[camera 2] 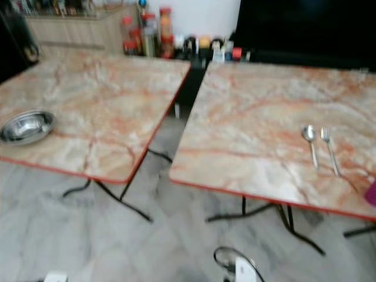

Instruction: Setting the table

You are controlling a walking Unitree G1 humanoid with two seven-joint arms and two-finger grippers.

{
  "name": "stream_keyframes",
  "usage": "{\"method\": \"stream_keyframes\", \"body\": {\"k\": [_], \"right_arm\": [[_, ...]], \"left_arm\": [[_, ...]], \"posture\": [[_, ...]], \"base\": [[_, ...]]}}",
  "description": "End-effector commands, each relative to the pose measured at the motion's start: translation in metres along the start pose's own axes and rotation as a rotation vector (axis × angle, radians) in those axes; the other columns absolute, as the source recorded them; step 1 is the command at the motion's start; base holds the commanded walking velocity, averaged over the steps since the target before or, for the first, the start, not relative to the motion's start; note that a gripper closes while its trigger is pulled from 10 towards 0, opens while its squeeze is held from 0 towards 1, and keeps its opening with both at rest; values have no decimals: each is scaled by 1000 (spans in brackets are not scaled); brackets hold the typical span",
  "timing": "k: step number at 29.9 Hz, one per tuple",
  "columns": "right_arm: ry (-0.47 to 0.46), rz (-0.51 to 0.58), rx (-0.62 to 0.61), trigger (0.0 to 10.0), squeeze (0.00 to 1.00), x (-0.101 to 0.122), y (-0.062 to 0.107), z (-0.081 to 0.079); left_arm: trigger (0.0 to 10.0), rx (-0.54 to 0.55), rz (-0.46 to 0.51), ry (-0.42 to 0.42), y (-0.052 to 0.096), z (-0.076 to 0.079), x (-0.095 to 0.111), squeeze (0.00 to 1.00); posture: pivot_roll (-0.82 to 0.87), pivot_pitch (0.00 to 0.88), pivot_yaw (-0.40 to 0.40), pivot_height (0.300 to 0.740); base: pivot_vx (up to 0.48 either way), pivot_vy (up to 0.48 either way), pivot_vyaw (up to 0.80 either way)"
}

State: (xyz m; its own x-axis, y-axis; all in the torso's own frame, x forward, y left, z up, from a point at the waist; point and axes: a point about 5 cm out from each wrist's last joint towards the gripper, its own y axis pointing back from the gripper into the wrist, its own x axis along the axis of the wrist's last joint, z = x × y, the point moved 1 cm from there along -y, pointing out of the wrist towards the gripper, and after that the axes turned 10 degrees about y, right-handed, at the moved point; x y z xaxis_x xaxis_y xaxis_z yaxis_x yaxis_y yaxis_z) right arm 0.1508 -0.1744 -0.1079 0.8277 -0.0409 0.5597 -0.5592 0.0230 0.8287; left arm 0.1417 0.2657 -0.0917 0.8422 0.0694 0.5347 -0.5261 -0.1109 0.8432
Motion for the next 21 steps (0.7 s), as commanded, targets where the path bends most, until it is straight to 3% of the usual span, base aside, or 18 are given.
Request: {"method": "stream_keyframes", "body": {"k": [1, 10, 21], "right_arm": [[-27, -6, -34, 10000, 0, -1, 1, 8], [-66, 4, -55, 10000, 0, 4, -1, 8], [-32, -7, -32, 10000, 0, 0, 0, 7]], "left_arm": [[10000, -21, -12, -23, -1, 6, -1, 0], [10000, -29, 9, -32, -3, 8, 6, 0], [10000, 1, -1, 17, -1, 5, -1, 0]], "posture": [[-88, 0, 80, 740], [-94, 0, 92, 740], [-18, 0, 40, 740]], "base": [[0, -461, 0], [0, -462, 0], [0, -465, 0]]}}
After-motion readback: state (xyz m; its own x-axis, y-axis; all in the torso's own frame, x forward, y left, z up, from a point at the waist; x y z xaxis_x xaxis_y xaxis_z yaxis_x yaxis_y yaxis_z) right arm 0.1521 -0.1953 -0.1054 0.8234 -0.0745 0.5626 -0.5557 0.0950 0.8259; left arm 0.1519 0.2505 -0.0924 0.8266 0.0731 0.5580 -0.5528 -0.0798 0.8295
